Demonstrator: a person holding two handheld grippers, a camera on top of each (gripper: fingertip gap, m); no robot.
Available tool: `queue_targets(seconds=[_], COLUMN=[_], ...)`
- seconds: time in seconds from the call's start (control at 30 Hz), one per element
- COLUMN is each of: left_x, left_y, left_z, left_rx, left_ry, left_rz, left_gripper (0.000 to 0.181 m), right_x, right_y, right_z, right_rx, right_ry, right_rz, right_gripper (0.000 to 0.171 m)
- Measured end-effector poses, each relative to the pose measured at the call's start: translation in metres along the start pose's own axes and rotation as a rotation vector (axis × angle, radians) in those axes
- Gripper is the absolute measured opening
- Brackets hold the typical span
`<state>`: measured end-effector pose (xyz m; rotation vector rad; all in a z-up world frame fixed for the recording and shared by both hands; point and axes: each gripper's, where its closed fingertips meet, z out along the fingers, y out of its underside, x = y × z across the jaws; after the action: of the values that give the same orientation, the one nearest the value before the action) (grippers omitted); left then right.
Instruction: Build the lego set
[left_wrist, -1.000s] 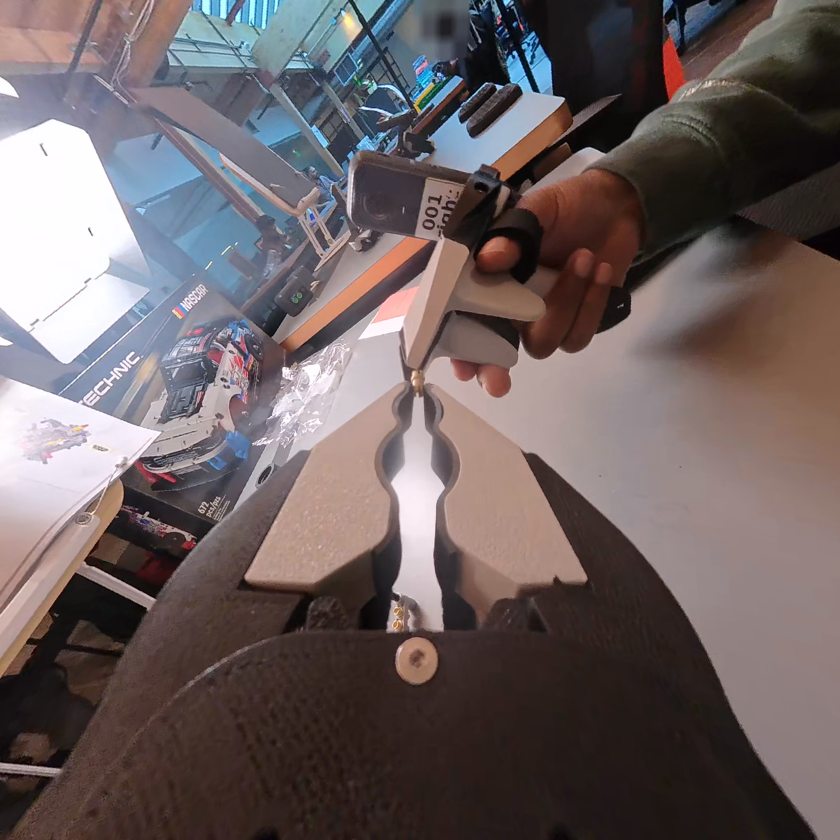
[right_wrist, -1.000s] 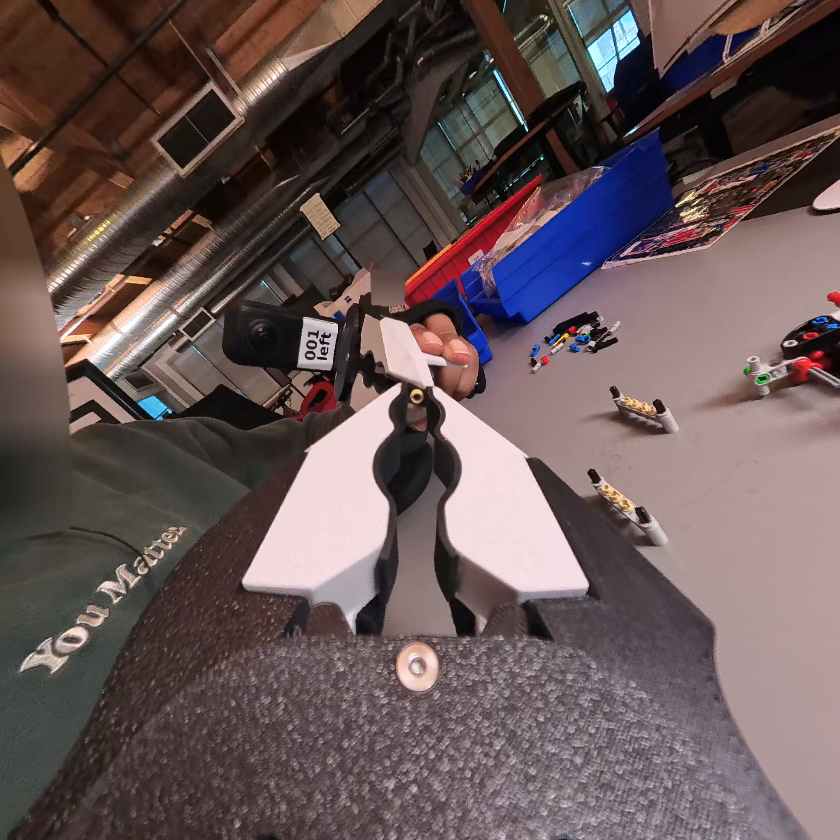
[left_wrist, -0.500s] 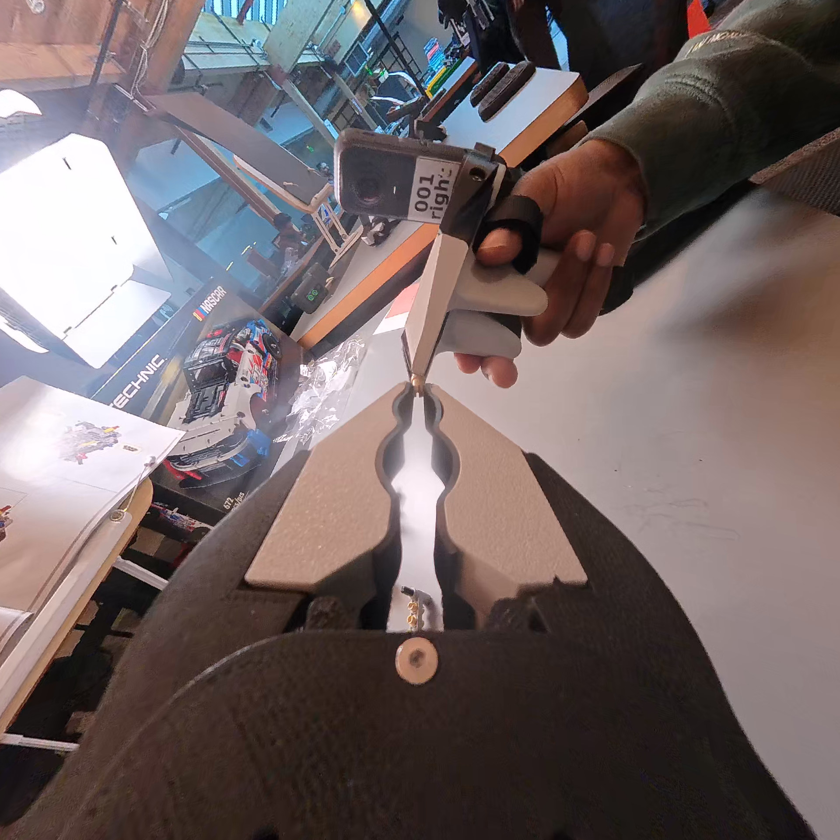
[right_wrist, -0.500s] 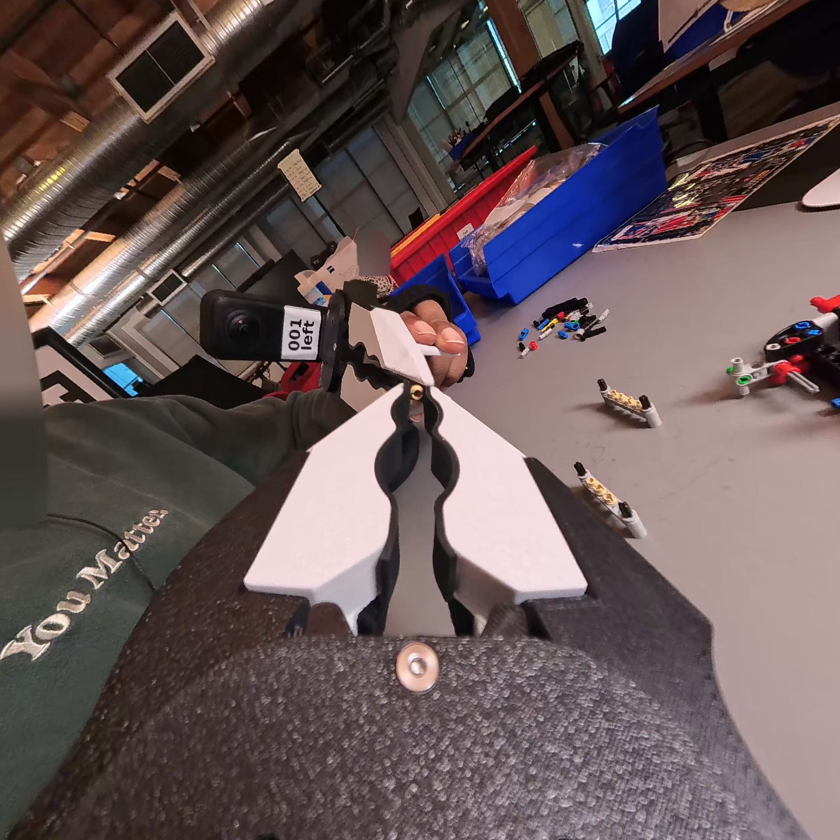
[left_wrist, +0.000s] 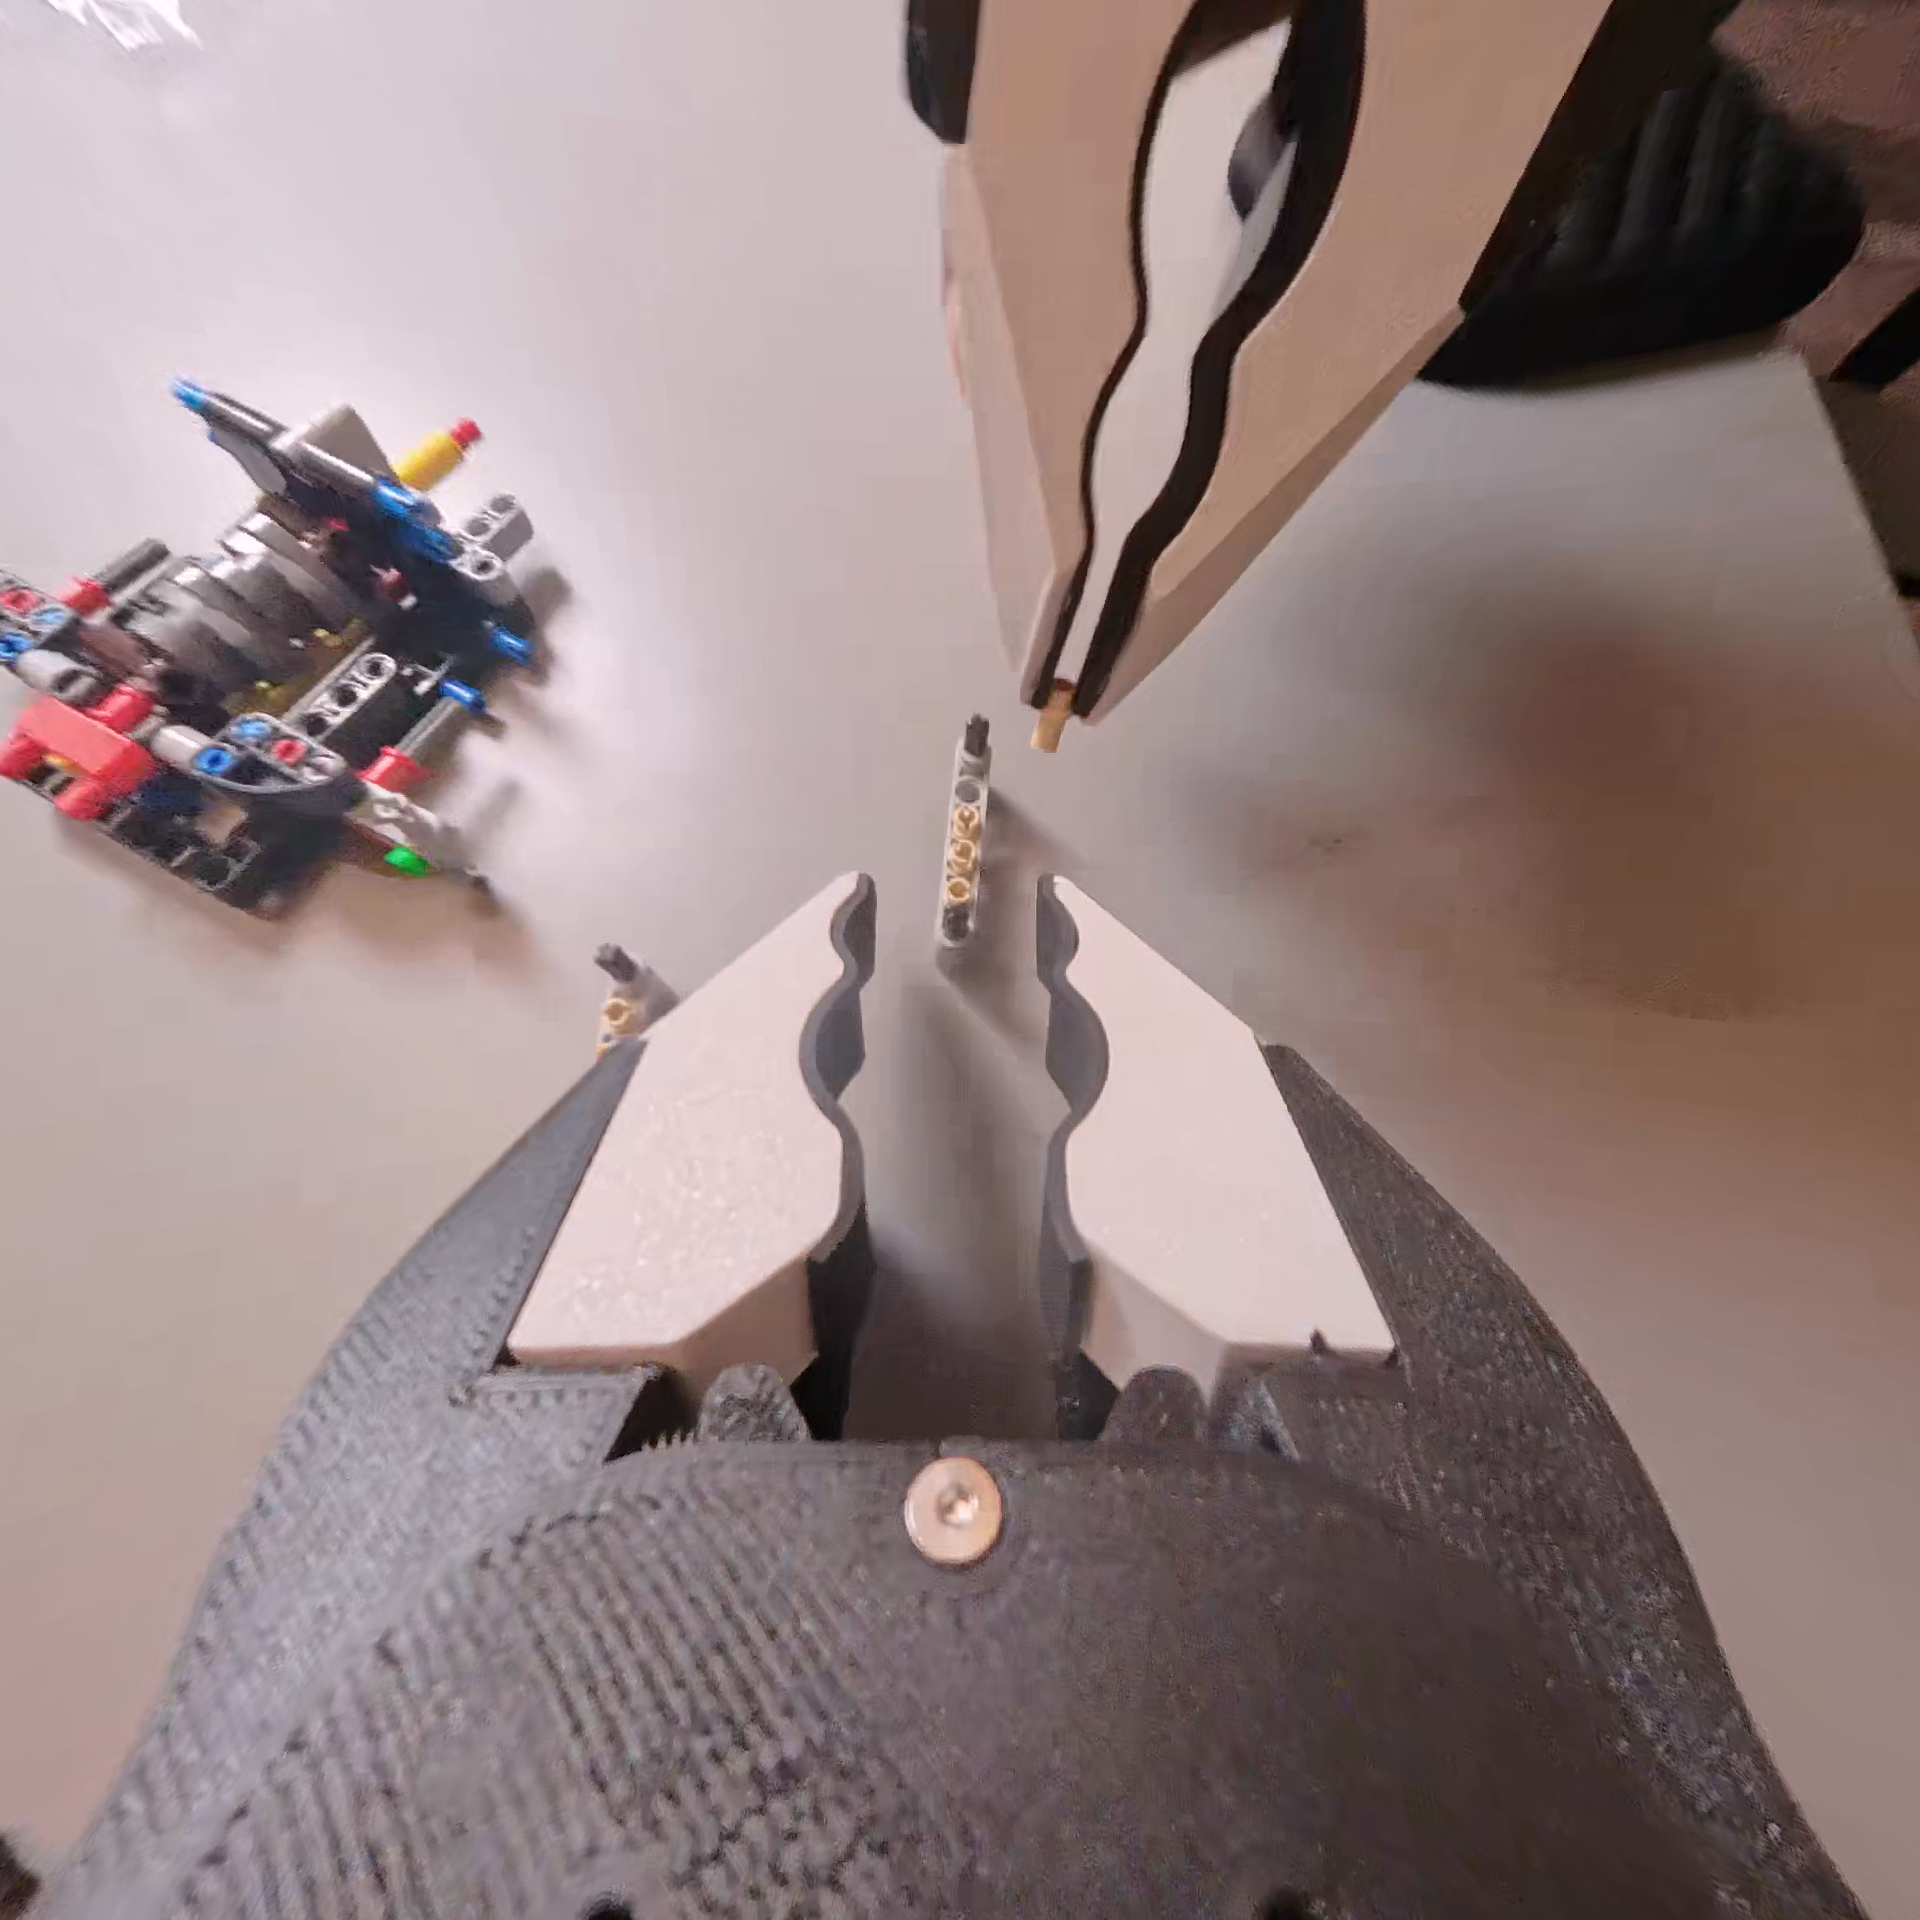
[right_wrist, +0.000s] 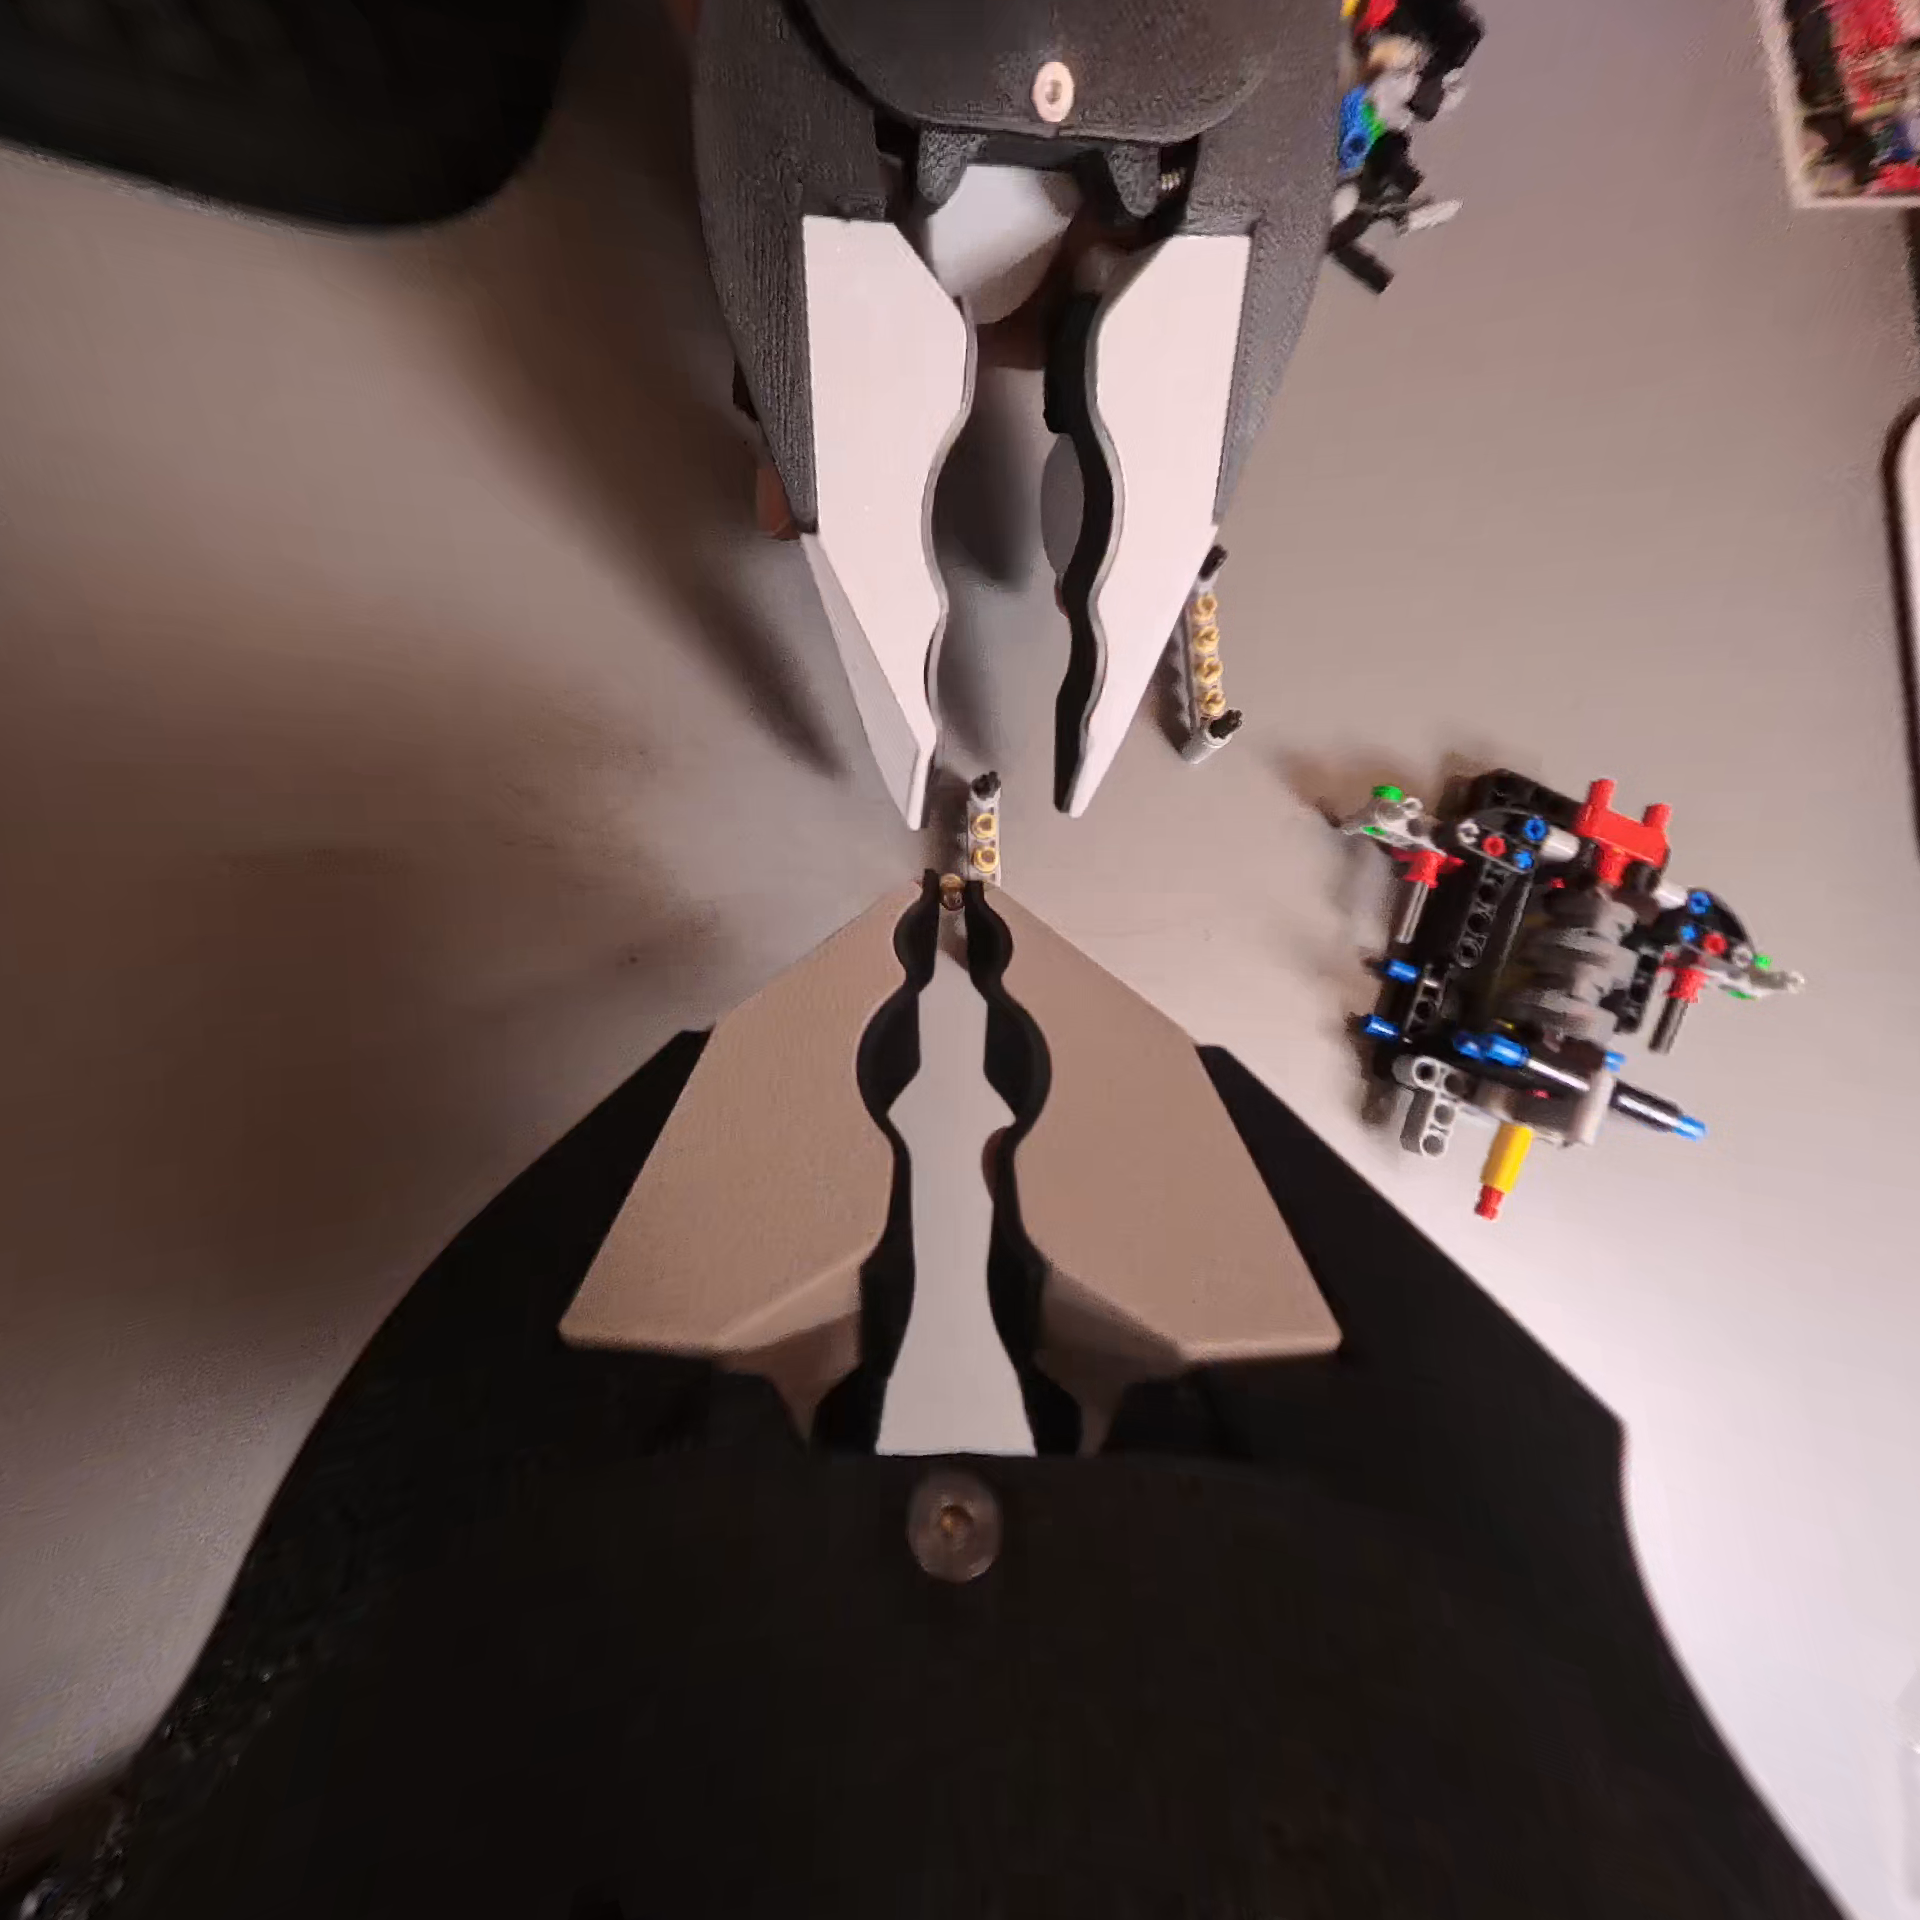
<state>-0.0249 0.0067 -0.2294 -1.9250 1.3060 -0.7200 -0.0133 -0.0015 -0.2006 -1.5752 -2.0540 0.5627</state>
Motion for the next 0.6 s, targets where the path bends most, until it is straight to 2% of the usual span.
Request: queue_targets(seconds=[0.13, 0.27, 0.6], left_x=[0.002, 0.001, 0.000], left_y=[0.007, 0.010, 0.010], left_z=[0.010, 0.013, 0.013], left_rx=[-0.049, -0.069, -0.063], left_ry=[-0.013, -0.019, 0.001], left_rz=[0.033, 0.052, 0.049], left_gripper=[0.019, 0.006, 0.006], right_x=[0.005, 0.008, 0.011], right_y=[0.009, 0.014, 0.023], right_z=[0.013, 0.019, 0.023], right_rx=[-0.132, -0.192, -0.287], right_ry=[-0.025, -0.042, -0.053], right_rz=[-0.075, -0.096, -0.136], right_gripper=[0.003, 0.003, 0.003])
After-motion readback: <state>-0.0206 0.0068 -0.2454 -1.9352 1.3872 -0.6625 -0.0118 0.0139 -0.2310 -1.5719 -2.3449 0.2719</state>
